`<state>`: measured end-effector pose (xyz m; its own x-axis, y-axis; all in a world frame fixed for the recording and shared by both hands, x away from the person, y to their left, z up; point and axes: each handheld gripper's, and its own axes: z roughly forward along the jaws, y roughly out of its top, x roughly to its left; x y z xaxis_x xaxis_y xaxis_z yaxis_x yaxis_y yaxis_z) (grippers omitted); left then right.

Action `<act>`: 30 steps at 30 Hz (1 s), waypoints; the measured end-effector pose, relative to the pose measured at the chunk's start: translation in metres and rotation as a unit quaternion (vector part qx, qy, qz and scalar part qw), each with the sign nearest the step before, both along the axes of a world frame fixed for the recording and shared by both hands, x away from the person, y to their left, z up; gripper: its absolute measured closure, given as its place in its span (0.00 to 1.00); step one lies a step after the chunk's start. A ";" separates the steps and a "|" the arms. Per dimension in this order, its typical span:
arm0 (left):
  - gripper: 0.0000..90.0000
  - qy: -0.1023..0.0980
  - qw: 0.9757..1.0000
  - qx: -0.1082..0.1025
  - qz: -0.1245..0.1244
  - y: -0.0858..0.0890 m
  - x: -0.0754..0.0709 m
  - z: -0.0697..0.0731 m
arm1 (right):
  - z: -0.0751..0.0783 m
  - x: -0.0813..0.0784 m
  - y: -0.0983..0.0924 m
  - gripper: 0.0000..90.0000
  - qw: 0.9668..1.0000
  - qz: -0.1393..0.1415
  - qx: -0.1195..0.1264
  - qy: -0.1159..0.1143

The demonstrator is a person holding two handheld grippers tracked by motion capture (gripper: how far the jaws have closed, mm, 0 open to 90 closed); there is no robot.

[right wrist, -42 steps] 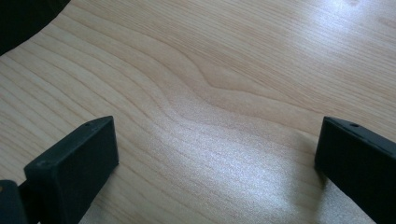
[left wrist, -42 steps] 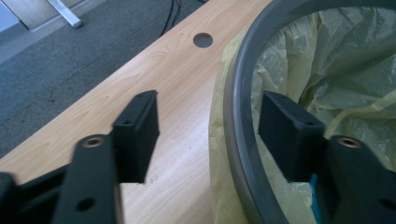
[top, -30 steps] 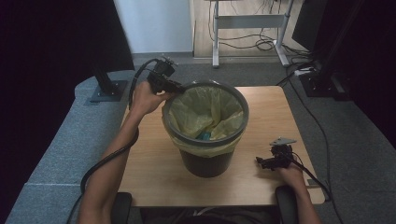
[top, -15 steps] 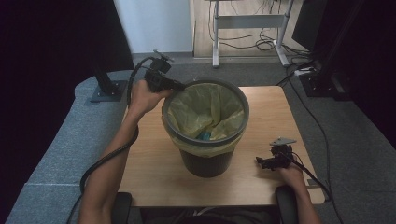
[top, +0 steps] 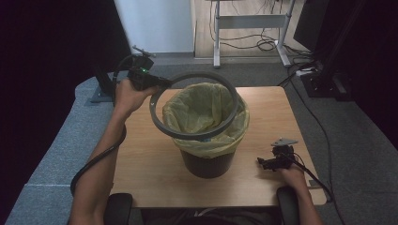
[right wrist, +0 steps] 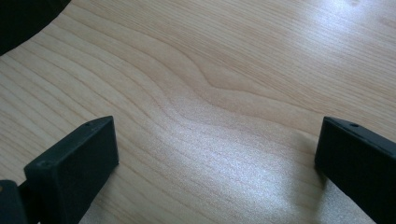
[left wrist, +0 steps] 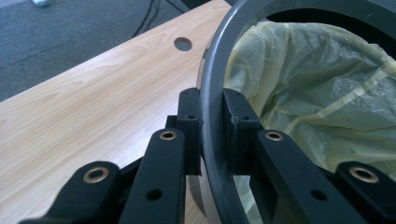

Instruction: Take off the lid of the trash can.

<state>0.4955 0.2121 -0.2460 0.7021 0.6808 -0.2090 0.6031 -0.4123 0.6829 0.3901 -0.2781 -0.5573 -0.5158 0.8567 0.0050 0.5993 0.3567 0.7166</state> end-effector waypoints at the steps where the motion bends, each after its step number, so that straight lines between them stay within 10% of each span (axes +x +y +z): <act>1: 0.87 -0.001 1.000 0.002 0.004 0.003 -0.001 0.000 | 0.000 0.000 0.000 0.00 1.000 0.000 0.000 0.000; 30: 0.87 -0.006 0.995 0.012 0.103 0.101 -0.015 -0.005 | 0.000 0.000 0.000 0.00 1.000 -0.001 0.000 0.000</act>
